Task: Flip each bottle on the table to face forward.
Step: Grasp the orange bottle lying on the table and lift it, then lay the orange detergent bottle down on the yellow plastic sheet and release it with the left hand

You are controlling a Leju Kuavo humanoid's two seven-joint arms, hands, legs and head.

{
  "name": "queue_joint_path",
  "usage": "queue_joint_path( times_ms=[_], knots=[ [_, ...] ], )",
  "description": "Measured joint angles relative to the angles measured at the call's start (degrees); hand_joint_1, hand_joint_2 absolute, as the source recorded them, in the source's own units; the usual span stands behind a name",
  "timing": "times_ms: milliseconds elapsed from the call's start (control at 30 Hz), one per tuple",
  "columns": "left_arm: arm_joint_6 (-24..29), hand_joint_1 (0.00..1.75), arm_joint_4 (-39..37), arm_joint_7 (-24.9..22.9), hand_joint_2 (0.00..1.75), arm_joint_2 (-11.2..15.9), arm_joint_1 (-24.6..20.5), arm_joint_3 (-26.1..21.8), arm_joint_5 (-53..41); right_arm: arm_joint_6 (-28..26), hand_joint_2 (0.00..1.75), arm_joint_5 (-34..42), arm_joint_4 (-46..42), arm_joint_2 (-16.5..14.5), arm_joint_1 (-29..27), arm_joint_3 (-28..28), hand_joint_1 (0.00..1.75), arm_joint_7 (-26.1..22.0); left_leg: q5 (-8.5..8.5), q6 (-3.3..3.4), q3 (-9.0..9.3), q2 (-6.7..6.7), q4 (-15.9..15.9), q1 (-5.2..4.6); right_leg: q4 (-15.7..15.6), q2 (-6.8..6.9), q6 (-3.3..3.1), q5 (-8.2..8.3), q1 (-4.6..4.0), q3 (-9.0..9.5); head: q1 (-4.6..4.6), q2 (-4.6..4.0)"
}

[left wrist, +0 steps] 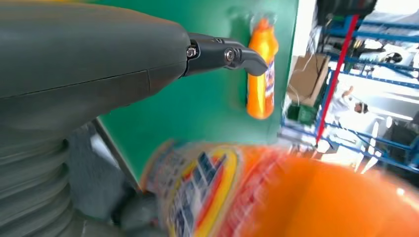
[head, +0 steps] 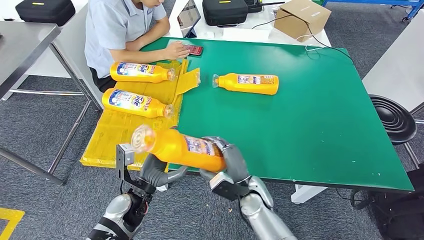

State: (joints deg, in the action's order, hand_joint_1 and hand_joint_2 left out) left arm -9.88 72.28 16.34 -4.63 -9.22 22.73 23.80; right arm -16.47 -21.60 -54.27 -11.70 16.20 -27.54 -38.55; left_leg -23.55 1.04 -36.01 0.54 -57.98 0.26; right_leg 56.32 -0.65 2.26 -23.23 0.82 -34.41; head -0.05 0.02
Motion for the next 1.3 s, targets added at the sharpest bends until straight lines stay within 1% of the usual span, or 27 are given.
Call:
queue_joint_path(
  times_ms=[133, 200, 400, 600, 900, 1033, 1200, 1300],
  knots=[
    [-1.45, 0.0, 0.0, -1.44, 1.75, -0.42, 0.04, -0.31, 4.49, -0.45, 1.75, 0.79, 1.36, -0.86, 0.13, -1.89, 1.38, -0.38, 0.0, 0.0, -0.02, 0.0, 0.0, 0.0, 0.0, 0.0, 0.0, 0.0, 0.01, -0.02, 0.02, 0.0],
    [-1.76, 0.0, 0.0, -1.83, 1.75, -0.56, 0.07, -0.39, 6.47, -0.31, 1.75, 1.67, 1.83, -1.03, 0.3, -2.48, 1.43, -0.41, 0.0, 0.0, -0.02, 0.0, 0.0, -0.01, -0.01, 0.0, 0.0, 0.0, 0.01, -0.02, 0.0, 0.0],
    [-4.3, 0.0, 0.86, -2.74, 1.75, -1.14, 0.32, -0.19, 11.85, -0.01, 1.75, 5.15, 4.23, -1.33, 1.66, -4.3, 1.67, -0.44, 0.01, 0.0, -0.02, 0.0, 0.0, -0.01, 0.0, 0.0, 0.0, 0.01, 0.01, -0.02, 0.0, 0.0],
    [-6.31, 0.0, 3.79, -1.95, 1.75, -1.01, 0.7, 1.14, 11.98, 1.22, 1.75, 7.57, 8.8, -2.13, 2.86, -4.58, 1.74, -0.44, 0.0, 0.0, -0.04, 0.01, 0.0, 0.0, 0.0, 0.0, 0.0, 0.0, 0.0, -0.03, 0.0, 0.0],
    [-6.2, 0.0, 5.67, -0.08, 1.75, -0.46, 1.38, 1.58, 9.0, 0.67, 1.75, 8.88, 12.15, -3.02, 3.51, -3.96, 1.75, -0.15, 0.0, 0.0, -0.05, 0.01, 0.0, 0.0, 0.0, 0.0, 0.0, 0.0, 0.0, -0.05, 0.0, 0.0],
    [-6.13, 0.0, 5.91, 0.03, 1.75, -0.35, 1.57, 1.58, 8.67, 0.51, 1.75, 8.86, 12.79, -3.08, 3.6, -3.87, 1.7, -0.15, 0.0, 0.0, -0.05, 0.0, 0.0, 0.0, 0.0, 0.0, 0.0, 0.0, 0.01, -0.05, -0.01, 0.0],
    [-5.0, 0.0, 6.19, -0.22, 1.75, -0.32, 1.61, 1.93, 7.26, 0.15, 1.75, 8.19, 13.45, -3.14, 3.76, -3.8, 1.71, 0.28, 0.0, 0.0, -0.05, 0.0, 0.0, 0.0, 0.0, 0.0, 0.0, 0.0, 0.0, -0.06, -0.01, 0.0],
    [-3.12, 0.0, 6.14, -1.55, 1.75, -0.29, 1.33, 2.61, 5.68, -1.24, 1.75, 7.19, 13.83, -3.21, 3.77, -3.75, 1.68, 0.86, 0.0, 0.0, -0.05, 0.0, 0.0, 0.0, 0.0, 0.0, 0.0, 0.0, 0.0, -0.07, -0.01, 0.0]
  ],
)
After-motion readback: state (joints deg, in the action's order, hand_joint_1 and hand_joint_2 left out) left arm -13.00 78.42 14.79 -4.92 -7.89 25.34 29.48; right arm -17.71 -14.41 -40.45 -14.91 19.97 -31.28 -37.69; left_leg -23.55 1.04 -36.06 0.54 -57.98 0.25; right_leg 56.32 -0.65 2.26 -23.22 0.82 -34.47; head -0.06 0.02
